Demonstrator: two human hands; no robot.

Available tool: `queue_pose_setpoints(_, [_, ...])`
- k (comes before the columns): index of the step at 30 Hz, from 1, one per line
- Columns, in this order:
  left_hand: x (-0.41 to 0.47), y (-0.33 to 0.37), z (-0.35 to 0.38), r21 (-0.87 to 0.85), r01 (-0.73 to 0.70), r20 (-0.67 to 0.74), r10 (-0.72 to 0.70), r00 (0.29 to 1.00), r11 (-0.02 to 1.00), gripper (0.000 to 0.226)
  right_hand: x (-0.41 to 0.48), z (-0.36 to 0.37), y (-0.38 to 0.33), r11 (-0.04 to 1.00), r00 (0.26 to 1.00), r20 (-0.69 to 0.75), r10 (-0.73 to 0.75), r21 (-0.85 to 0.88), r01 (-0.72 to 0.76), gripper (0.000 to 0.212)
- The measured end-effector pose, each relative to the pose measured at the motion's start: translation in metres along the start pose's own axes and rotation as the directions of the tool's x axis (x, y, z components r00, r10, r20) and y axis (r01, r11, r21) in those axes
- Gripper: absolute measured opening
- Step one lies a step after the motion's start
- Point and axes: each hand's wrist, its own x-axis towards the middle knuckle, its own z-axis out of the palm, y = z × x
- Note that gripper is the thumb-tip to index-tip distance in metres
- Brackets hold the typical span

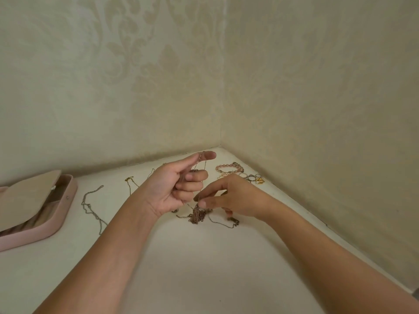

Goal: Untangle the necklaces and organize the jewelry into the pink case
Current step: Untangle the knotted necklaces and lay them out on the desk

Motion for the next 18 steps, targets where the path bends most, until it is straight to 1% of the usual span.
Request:
queue_pose_setpoints(6, [0.001, 0.001, -0.003, -0.013, -0.004, 0.031, 0.005, 1.0, 1.0, 0.028, -0.003, 0.006, -0.003, 0.998, 0.999, 0.054, 0.003, 0.056, -0.006, 0.011])
queue_pose_setpoints(8, [0.001, 0.001, -0.004, -0.011, -0.011, 0.031, 0.011, 0.999, 1.0, 0.027, -0.001, 0.006, -0.002, 0.995, 0.999, 0.038, -0.006, 0.095, 0.002, 0.003])
queue_pose_setpoints(9, [0.001, 0.001, -0.006, 0.002, -0.018, 0.026, 0.018, 1.0, 1.0, 0.026, 0.0, 0.005, -0.002, 0.991, 1.0, 0.019, -0.005, 0.132, 0.003, 0.004])
queue_pose_setpoints(12, [0.003, 0.0, -0.01, 0.129, -0.038, -0.013, 0.04, 0.999, 0.991, 0.03, 0.003, -0.005, 0.002, 0.947, 0.999, -0.041, -0.002, 0.32, 0.015, 0.01])
queue_pose_setpoints(15, [0.006, -0.002, -0.011, 0.295, -0.06, -0.065, 0.083, 0.994, 0.954, 0.033, 0.005, -0.014, 0.004, 0.857, 0.997, -0.075, -0.002, 0.513, 0.04, 0.012])
queue_pose_setpoints(18, [0.007, -0.005, -0.009, 0.387, -0.076, -0.08, 0.116, 0.99, 0.919, 0.047, 0.007, -0.016, 0.006, 0.799, 0.992, -0.125, 0.007, 0.597, 0.07, 0.016])
